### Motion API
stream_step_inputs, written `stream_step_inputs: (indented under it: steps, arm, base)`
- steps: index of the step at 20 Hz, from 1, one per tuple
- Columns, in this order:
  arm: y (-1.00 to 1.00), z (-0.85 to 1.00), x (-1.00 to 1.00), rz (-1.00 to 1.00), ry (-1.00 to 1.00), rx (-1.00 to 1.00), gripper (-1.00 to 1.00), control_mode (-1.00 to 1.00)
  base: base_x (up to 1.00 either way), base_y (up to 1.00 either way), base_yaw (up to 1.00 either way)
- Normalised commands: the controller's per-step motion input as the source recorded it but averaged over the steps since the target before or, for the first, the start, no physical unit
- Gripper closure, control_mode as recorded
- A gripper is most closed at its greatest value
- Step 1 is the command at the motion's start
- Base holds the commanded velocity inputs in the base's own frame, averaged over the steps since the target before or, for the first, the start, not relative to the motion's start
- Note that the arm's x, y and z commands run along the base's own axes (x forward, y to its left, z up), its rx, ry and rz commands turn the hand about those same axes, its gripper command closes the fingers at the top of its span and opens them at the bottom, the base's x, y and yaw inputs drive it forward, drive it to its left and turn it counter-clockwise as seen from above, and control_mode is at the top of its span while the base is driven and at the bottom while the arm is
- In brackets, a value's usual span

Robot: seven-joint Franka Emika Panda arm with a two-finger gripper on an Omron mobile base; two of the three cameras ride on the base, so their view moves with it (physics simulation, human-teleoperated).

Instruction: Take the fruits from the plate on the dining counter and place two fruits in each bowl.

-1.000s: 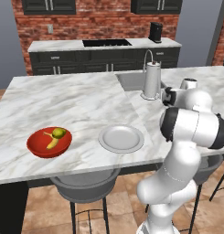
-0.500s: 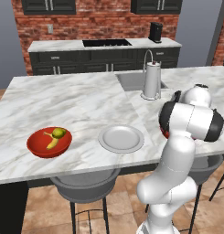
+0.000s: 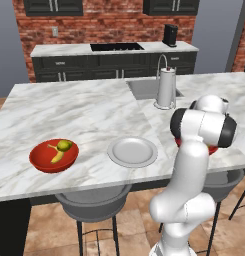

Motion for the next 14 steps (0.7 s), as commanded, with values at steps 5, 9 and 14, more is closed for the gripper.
stream_step_inputs:
  steps: [5,9,14]
  arm:
    - [-0.13,-0.15,0.31,0.00,0.00,0.03,1.00,-1.00]
    - [-0.10,-0.20,0.26,0.00,0.00,0.02,1.00,-1.00]
    - [-0.03,-0.21,0.14,0.00,0.00,0.00,-1.00,-1.00]
  base:
    - [0.00,0.00,0.00]
    - [0.00,0.00,0.00]
    - [0.00,0.00,0.00]
